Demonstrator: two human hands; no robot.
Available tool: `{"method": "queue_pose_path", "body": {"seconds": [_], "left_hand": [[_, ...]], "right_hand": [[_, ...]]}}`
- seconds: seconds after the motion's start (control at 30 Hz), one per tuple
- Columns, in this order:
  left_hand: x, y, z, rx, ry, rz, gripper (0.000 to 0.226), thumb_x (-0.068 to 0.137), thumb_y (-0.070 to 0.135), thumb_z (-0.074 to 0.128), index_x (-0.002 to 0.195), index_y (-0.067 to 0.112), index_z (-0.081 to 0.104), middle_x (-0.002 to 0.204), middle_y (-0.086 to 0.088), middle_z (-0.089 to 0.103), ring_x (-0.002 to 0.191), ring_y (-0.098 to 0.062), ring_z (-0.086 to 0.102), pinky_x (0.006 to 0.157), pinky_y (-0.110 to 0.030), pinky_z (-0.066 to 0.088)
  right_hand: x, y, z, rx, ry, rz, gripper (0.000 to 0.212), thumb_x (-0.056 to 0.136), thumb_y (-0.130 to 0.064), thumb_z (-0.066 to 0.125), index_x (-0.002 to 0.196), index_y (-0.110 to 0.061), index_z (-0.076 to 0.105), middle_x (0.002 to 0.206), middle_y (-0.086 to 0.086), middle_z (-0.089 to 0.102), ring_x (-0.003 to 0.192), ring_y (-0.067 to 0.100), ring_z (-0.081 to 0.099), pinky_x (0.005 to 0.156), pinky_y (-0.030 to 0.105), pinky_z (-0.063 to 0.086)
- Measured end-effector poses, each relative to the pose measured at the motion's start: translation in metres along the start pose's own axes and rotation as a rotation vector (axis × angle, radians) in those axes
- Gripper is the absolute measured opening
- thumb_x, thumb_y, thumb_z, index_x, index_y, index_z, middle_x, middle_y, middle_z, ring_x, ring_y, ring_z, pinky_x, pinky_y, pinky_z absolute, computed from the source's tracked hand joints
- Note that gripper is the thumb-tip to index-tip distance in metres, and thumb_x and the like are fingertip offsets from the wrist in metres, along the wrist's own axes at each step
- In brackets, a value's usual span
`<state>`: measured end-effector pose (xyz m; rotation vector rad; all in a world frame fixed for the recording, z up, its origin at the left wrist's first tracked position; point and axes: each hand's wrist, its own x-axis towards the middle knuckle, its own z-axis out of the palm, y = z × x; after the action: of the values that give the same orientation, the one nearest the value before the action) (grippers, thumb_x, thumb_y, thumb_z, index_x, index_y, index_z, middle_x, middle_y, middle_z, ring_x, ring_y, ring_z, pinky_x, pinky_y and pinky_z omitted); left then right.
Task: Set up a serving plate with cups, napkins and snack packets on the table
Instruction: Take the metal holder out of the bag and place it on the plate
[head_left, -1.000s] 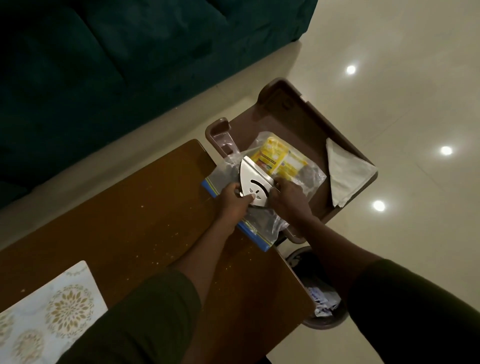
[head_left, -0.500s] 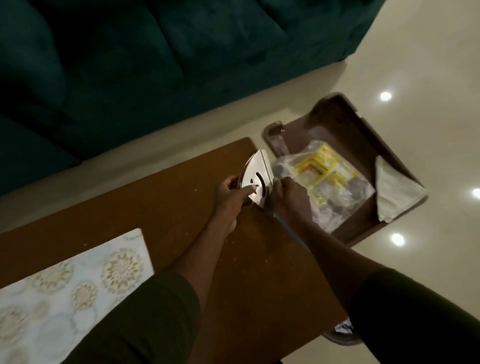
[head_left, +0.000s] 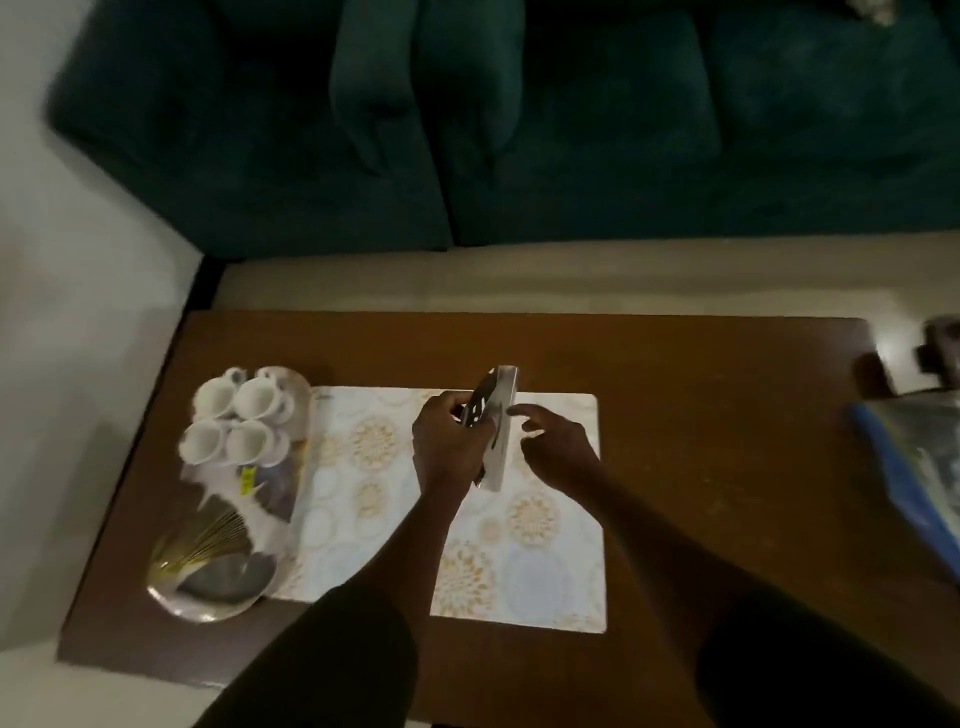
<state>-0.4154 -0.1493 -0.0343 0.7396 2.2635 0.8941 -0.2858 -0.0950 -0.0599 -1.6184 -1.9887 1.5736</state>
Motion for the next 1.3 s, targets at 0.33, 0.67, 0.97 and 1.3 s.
{"method": "queue_pose_path", "body": {"seconds": [0.33,0.67,0.97,1.3], "left_hand": [[0.018,-0.122,-0.139,0.235,0.198,-0.151,0.029,0.073,0.022,0.067,0.102,0.025,0.066,0.102,0.003,0.069,0.097,-0.023,0.064,0.082,-0.043,0.054],[0.028,-0.159,-0.154,0.270,0.207,-0.148,0.035,0.078,0.023,0.066,0.112,0.020,0.061,0.118,-0.002,0.063,0.104,-0.026,0.062,0.083,-0.050,0.055],[0.034,-0.162,-0.147,0.276,0.232,-0.133,0.038,0.083,0.016,0.063,0.120,0.014,0.052,0.133,-0.006,0.052,0.116,-0.031,0.056,0.085,-0.052,0.054],[0.036,-0.115,-0.128,0.517,0.387,0.146,0.065,0.088,0.060,0.052,0.135,0.016,0.042,0.140,-0.013,0.045,0.131,-0.035,0.041,0.107,-0.054,0.035]], "right_hand": [[0.015,-0.072,0.138,-0.089,-0.139,-0.063,0.033,0.090,-0.015,0.056,0.122,-0.023,0.061,0.124,0.005,0.064,0.108,0.018,0.063,0.083,0.030,0.053],[0.023,-0.085,0.178,-0.134,-0.171,-0.021,0.033,0.090,-0.019,0.055,0.121,-0.027,0.060,0.125,0.000,0.063,0.099,0.018,0.064,0.065,0.026,0.048],[0.024,-0.065,0.166,-0.207,-0.129,-0.007,0.030,0.090,-0.016,0.057,0.119,-0.023,0.061,0.124,0.002,0.064,0.108,0.018,0.063,0.079,0.025,0.049],[0.019,-0.040,0.092,-0.213,0.047,-0.006,0.033,0.090,-0.014,0.058,0.123,-0.014,0.060,0.123,0.010,0.065,0.109,0.024,0.064,0.091,0.033,0.051]]}}
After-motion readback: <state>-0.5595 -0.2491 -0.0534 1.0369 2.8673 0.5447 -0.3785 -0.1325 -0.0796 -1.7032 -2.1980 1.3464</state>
